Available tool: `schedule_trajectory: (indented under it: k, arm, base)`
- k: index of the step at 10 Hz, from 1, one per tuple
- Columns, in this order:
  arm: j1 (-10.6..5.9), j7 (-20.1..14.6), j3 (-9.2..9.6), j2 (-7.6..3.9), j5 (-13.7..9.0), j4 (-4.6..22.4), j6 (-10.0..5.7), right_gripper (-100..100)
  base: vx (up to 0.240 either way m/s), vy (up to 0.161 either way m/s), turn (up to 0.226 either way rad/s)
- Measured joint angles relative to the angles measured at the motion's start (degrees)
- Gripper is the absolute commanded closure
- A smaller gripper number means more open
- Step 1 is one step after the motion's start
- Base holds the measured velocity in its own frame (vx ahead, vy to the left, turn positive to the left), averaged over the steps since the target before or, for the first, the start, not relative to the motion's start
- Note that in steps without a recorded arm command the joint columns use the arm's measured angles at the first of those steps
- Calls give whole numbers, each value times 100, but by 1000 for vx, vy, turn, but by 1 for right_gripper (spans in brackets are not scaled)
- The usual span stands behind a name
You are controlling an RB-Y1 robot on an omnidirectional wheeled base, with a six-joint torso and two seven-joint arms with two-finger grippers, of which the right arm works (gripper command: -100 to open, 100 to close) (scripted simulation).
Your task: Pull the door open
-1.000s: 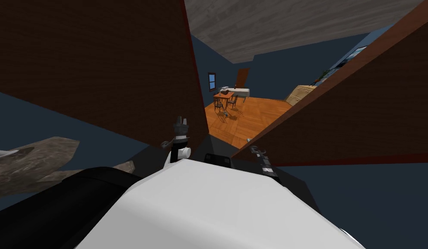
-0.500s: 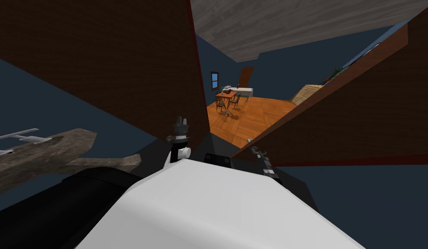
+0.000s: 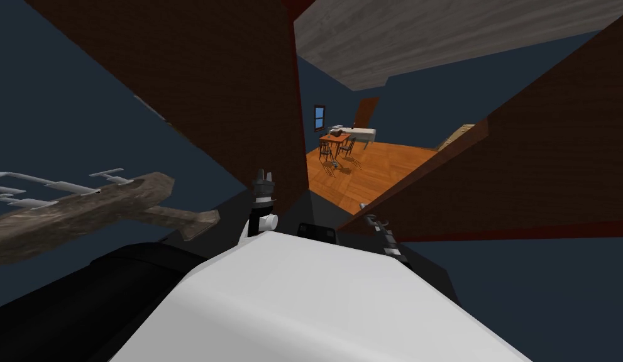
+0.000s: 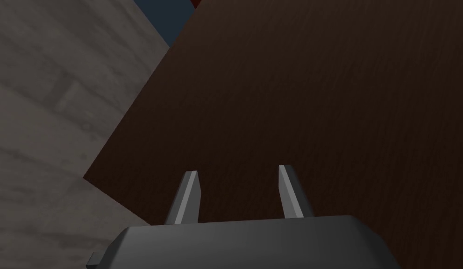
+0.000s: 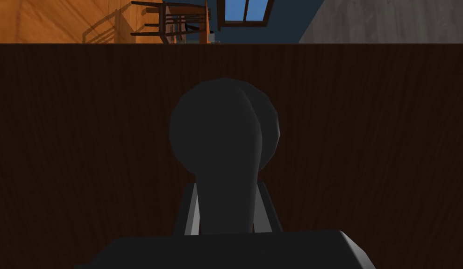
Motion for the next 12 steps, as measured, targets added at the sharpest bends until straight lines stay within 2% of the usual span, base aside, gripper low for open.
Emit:
schedule_trajectory:
  k: [2,5,6,8,12]
  arm:
    - [15,-17,-13,-23,26,65,-105,100]
    - [27,-32,-11,-31,56,118,-181,100]
    - [-48,-17,24,-45,27,251,-217,100]
    - [-113,-14,83,-72,-35,251,-200,100]
    - [-274,17,271,-87,-146,458,-247,100]
  base:
    - [-230,-66,198]
    - [-159,-53,109]
    - [-208,-59,194]
    - [-246,-66,160]
    - [-239,-85,158]
